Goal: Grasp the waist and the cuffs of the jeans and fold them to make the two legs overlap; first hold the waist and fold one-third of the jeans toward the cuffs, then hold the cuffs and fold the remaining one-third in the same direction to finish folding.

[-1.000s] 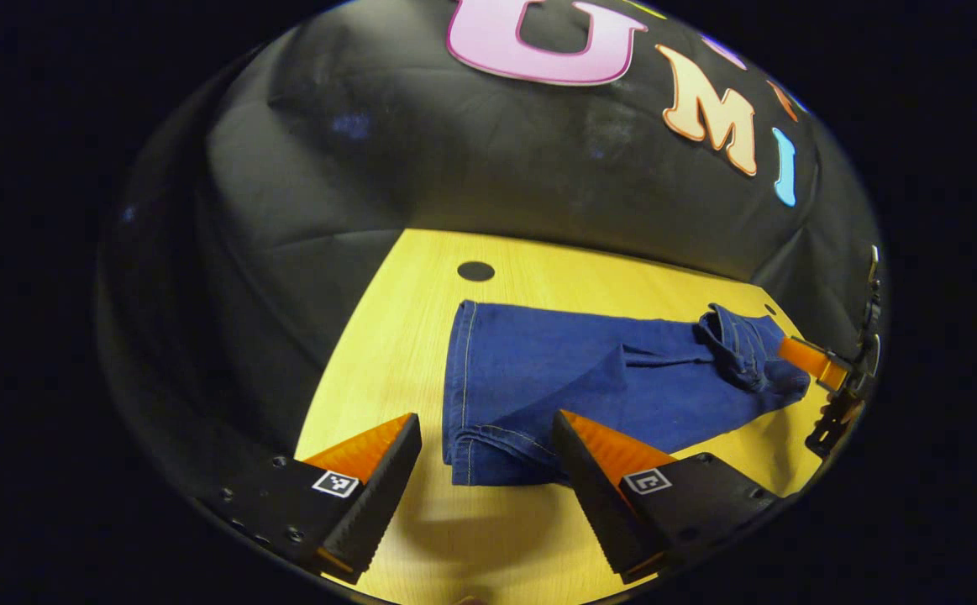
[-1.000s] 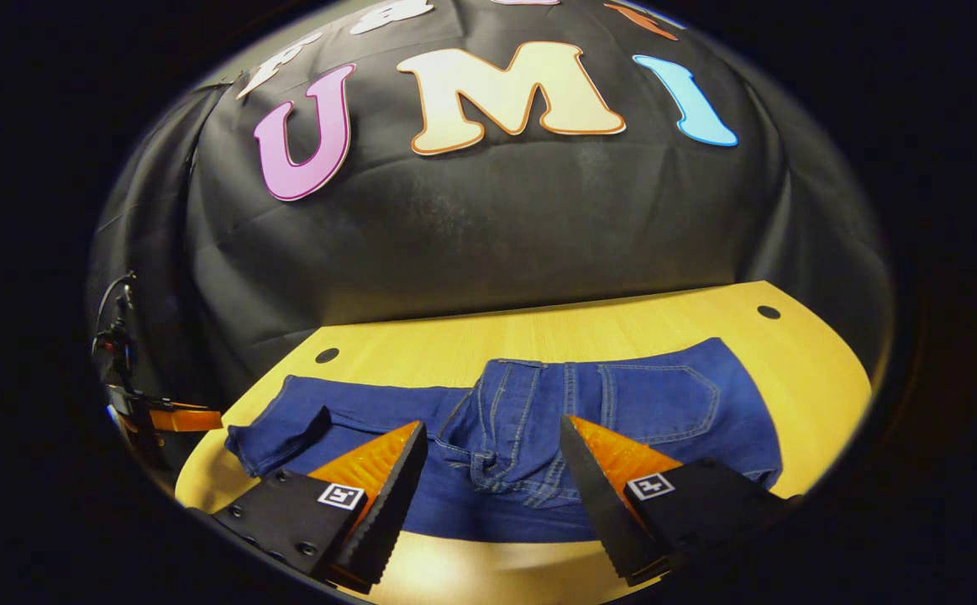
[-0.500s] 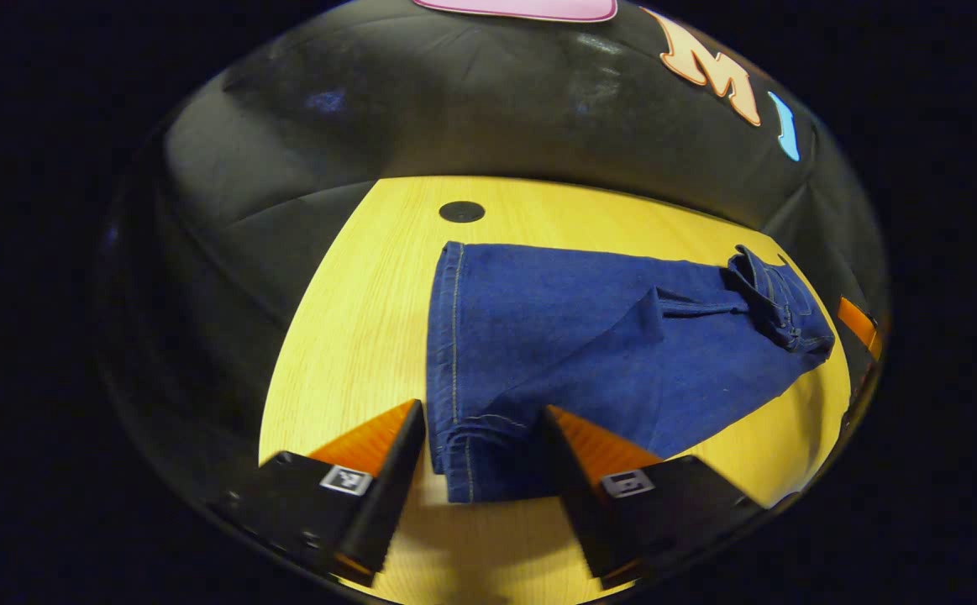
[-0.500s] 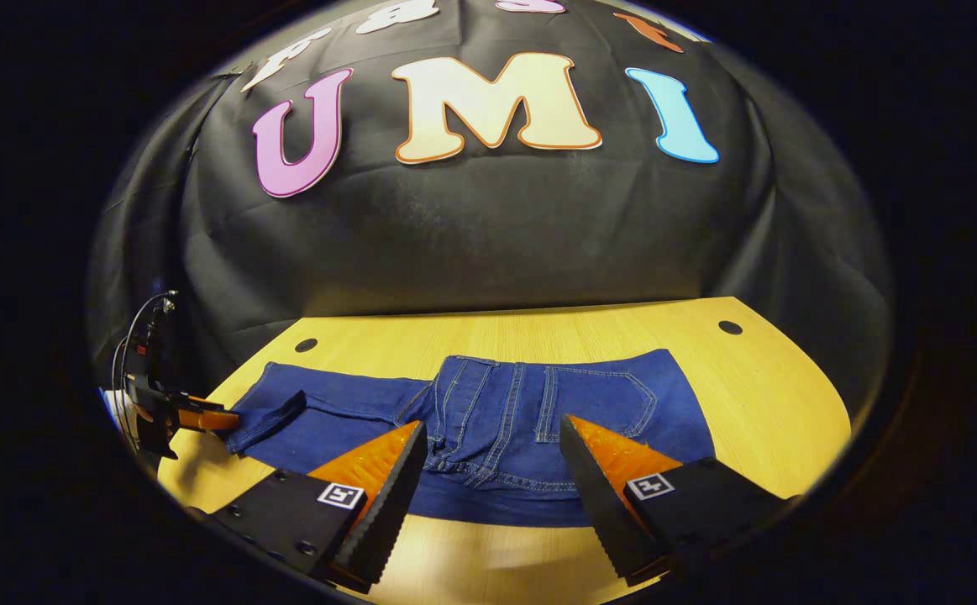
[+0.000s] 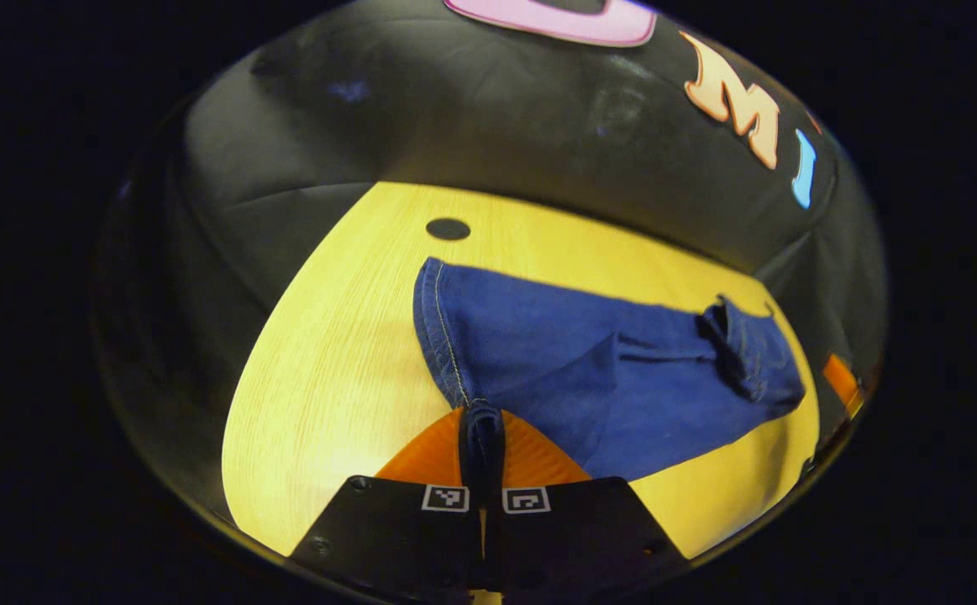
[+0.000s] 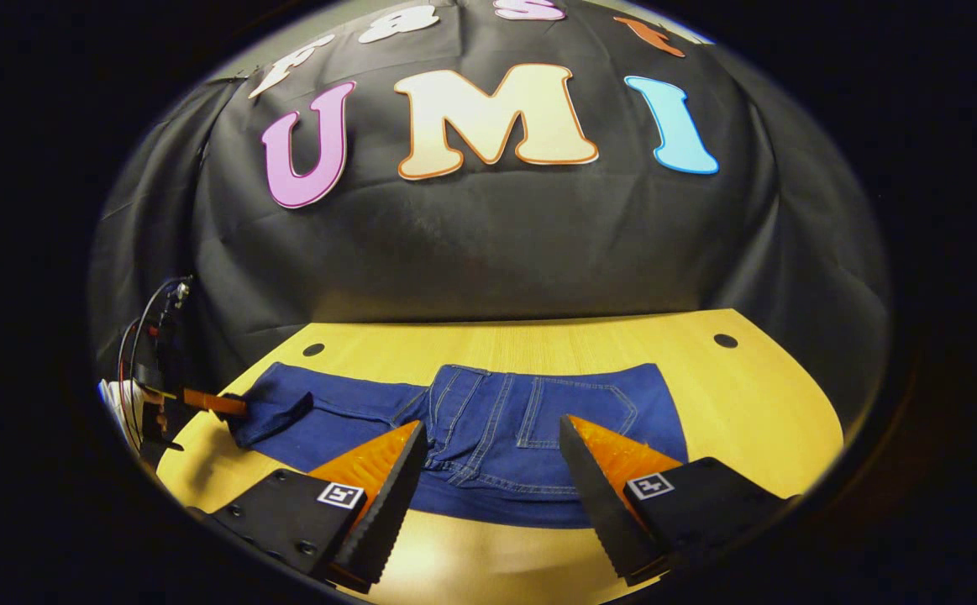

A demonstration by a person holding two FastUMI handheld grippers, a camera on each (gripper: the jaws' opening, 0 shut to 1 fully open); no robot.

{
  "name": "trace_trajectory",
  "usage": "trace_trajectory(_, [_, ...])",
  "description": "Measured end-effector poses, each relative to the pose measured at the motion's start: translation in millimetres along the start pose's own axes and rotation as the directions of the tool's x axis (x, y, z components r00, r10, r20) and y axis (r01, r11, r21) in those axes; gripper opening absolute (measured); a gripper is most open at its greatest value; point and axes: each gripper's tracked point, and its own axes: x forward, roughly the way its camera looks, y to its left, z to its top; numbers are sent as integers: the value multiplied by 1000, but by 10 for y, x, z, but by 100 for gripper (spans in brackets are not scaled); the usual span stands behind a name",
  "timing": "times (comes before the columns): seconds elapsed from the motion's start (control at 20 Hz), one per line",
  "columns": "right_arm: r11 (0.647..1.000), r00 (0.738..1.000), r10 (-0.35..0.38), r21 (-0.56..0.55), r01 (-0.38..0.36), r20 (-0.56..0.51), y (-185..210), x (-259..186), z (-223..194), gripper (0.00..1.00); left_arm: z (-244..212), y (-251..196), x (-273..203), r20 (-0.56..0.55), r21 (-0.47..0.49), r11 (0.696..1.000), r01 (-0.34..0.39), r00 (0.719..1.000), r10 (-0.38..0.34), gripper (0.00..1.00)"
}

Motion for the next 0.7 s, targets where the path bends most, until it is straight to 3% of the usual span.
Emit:
trace_trajectory(0.05, [1000, 1000, 5, -4, -5, 4, -55, -36, 50, 98, 112, -128, -82, 39, -11, 1000, 18, 999, -18, 0])
trace_trajectory(0.1, [1000, 1000, 11, -4, -11, 3, -116, -67, 85, 91, 206, -289, -155, 60, -24, 999, 45, 997, -43, 0])
trace_trajectory(0.2, [1000, 1000, 23, -1, -23, 12, -234, -148, 182, 91, 389, -619, -287, 95, -36, 996, 87, 992, -84, 0])
trace_trajectory(0.55, [1000, 999, 31, -5, -31, 31, -785, -416, 355, 91, 705, -1778, -382, 152, 49, 982, 181, 971, -187, 0])
trace_trajectory(0.7, [1000, 999, 18, 0, -18, 47, -1050, -537, 420, 98, 790, -2294, -356, 154, 77, 970, 231, 959, -240, 0])
